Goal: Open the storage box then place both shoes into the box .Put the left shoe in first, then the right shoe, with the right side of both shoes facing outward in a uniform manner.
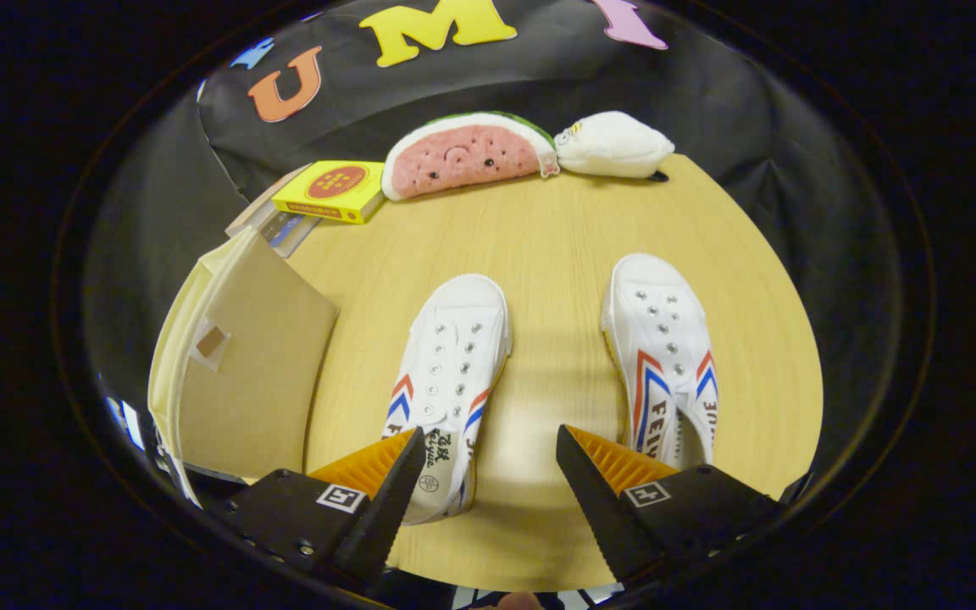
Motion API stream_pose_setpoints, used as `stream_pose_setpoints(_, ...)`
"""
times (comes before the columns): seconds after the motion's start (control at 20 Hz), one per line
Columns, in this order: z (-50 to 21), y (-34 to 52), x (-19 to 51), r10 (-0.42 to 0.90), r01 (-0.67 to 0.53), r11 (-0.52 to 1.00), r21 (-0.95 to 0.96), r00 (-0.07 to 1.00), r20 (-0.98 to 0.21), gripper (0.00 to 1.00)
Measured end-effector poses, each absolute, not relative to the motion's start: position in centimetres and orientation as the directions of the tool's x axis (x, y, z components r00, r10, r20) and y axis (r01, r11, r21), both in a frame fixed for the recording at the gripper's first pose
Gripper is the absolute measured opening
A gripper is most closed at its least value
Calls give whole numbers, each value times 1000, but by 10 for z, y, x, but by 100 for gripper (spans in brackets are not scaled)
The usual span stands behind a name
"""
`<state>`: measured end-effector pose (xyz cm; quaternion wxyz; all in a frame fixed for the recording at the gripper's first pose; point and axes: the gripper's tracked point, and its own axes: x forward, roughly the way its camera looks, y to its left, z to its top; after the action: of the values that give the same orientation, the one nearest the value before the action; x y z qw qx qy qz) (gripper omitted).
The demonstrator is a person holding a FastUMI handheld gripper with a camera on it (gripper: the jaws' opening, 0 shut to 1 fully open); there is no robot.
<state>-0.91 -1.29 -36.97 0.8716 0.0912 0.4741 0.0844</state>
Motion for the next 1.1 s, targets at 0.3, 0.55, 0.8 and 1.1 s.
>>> stream_pose_setpoints(0.3, -386, -7, 5, 231, -46, 970, 240, 503, -833, 91)
stream_pose_setpoints(0.55, -396, 5, 13, 241, -37, 966, 255, 471, -848, 55)
stream_pose_setpoints(0.8, -393, 14, 13, 264, -28, 959, 281, 442, -857, 15)
stream_pose_setpoints(1.1, -387, 17, 10, 332, 17, 926, 378, 443, -833, 0)
